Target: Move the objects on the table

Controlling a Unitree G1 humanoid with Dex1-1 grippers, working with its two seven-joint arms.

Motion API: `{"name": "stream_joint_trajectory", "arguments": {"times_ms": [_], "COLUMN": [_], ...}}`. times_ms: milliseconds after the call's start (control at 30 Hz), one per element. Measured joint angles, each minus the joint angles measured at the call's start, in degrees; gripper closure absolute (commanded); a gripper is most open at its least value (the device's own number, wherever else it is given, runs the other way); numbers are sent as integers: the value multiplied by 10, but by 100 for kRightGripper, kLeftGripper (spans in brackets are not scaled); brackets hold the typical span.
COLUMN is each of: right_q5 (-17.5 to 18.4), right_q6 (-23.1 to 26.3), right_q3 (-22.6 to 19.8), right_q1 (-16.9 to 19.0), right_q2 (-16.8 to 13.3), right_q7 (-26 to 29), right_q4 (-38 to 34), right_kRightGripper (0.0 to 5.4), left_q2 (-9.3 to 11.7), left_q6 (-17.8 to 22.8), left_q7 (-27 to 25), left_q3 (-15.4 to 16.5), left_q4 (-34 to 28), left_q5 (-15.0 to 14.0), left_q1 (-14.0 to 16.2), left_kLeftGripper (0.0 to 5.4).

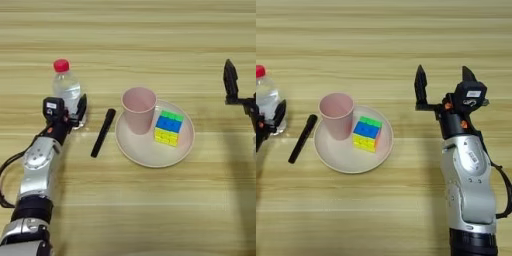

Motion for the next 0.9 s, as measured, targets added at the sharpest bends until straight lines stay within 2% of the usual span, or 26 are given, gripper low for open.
{"name": "stream_joint_trajectory", "arguments": {"times_ms": [333, 667, 733, 900], "right_q5": [0, 0, 0, 0], "right_q6": [-1, -1, -1, -1], "right_q3": [-1, -1, -1, -1], "right_q1": [0, -1, -2, -6], "right_q2": [-1, -1, -1, -1], "right_q7": [1, 1, 1, 2], "right_q4": [0, 0, 0, 0], "right_kRightGripper": [0, 0, 0, 0], "left_q2": [-8, -10, -10, -10], "left_q6": [-73, -82, -82, -82], "left_q7": [35, 40, 42, 46], "left_q3": [-4, -6, -7, -9], "left_q4": [54, 60, 60, 60], "left_q5": [30, 30, 30, 31], "left_q1": [-13, -13, -13, -13], "left_kLeftGripper": [227, 227, 189, 139]}}
